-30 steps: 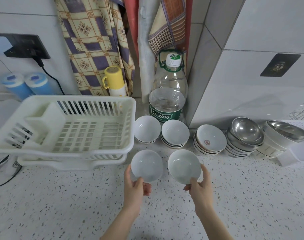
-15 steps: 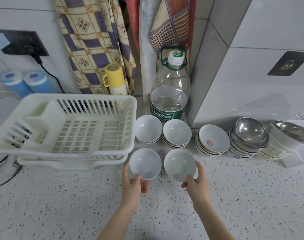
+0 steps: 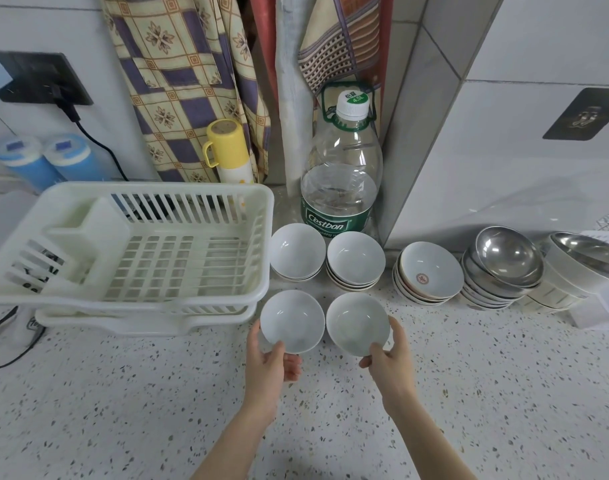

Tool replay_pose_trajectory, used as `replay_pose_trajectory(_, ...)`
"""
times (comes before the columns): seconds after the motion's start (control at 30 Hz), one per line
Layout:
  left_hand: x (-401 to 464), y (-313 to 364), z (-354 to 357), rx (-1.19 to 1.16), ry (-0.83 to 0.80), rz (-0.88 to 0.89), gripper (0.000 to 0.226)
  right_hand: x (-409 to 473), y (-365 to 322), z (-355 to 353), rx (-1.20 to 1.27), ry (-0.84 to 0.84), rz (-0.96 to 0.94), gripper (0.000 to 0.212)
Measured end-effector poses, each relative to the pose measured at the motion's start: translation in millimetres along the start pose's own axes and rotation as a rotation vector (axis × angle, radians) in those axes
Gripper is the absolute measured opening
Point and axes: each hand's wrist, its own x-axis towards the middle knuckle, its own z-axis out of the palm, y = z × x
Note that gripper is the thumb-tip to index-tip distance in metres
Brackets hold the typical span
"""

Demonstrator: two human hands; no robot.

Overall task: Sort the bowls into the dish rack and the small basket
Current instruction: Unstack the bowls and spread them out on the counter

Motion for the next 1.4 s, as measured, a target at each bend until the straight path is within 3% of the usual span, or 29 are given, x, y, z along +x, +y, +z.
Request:
replay_pose_trajectory(1.2, 5, 8, 1, -0.002, -0.012, -0.065, 0.062, 1, 1, -1, -0.014, -0.023, 0.01, 0.056)
replay_pose_trajectory(1.4, 2, 12, -6, 0.139, -0.035, -0.036, 0.062, 1, -4, -9, -0.061, -0.07, 0.007, 0.055)
